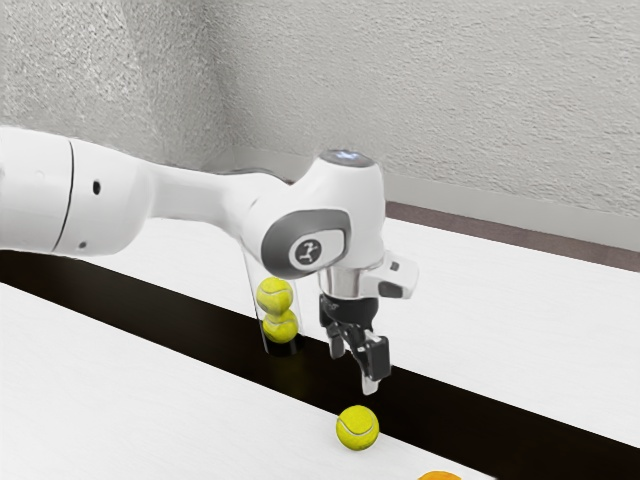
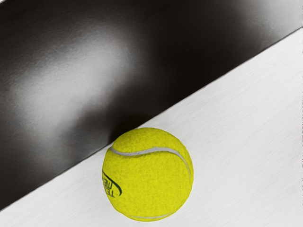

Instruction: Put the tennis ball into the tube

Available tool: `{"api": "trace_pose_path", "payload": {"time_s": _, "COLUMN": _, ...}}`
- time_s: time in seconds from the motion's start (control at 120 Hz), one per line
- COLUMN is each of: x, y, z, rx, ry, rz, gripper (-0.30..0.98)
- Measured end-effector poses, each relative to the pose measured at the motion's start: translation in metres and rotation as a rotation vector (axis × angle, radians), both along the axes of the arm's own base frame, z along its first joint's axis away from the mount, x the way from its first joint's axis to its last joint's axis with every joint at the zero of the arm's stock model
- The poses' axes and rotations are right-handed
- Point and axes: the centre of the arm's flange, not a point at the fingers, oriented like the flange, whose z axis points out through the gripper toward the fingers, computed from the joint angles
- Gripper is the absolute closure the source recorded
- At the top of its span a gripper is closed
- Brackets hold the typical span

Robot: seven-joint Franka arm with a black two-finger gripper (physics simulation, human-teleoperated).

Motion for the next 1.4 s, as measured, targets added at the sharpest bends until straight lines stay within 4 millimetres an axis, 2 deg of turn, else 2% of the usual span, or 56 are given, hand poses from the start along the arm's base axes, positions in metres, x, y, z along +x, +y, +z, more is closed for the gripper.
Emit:
{"api": "trace_pose_path", "payload": {"time_s": 0.192, "x": -0.022, "y": -0.006, "z": -0.037, "rx": -0.028, "ry": -0.006, "rz": 0.0, "gripper": 0.0}}
{"api": "trace_pose_path", "payload": {"time_s": 0.4, "x": -0.023, "y": -0.01, "z": -0.067, "rx": -0.048, "ry": -0.026, "rz": -0.006, "gripper": 0.0}}
{"api": "trace_pose_path", "payload": {"time_s": 0.575, "x": -0.035, "y": -0.004, "z": -0.091, "rx": -0.036, "ry": -0.015, "rz": -0.016, "gripper": 0.0}}
{"api": "trace_pose_path", "payload": {"time_s": 0.783, "x": -0.035, "y": -0.003, "z": -0.109, "rx": -0.04, "ry": -0.017, "rz": -0.021, "gripper": 0.0}}
{"api": "trace_pose_path", "payload": {"time_s": 0.883, "x": -0.032, "y": -0.001, "z": -0.111, "rx": -0.041, "ry": -0.028, "rz": -0.022, "gripper": 0.0}}
{"api": "trace_pose_path", "payload": {"time_s": 0.983, "x": -0.023, "y": 0.009, "z": -0.112, "rx": -0.03, "ry": -0.048, "rz": -0.016, "gripper": 0.0}}
{"api": "trace_pose_path", "payload": {"time_s": 1.058, "x": -0.018, "y": 0.014, "z": -0.119, "rx": -0.027, "ry": -0.05, "rz": -0.012, "gripper": 0.0}}
{"api": "trace_pose_path", "payload": {"time_s": 1.2, "x": -0.011, "y": 0.012, "z": -0.128, "rx": -0.037, "ry": -0.058, "rz": -0.017, "gripper": 0.0}}
{"api": "trace_pose_path", "payload": {"time_s": 1.4, "x": -0.003, "y": 0.005, "z": -0.124, "rx": -0.048, "ry": -0.085, "rz": -0.032, "gripper": 0.01}}
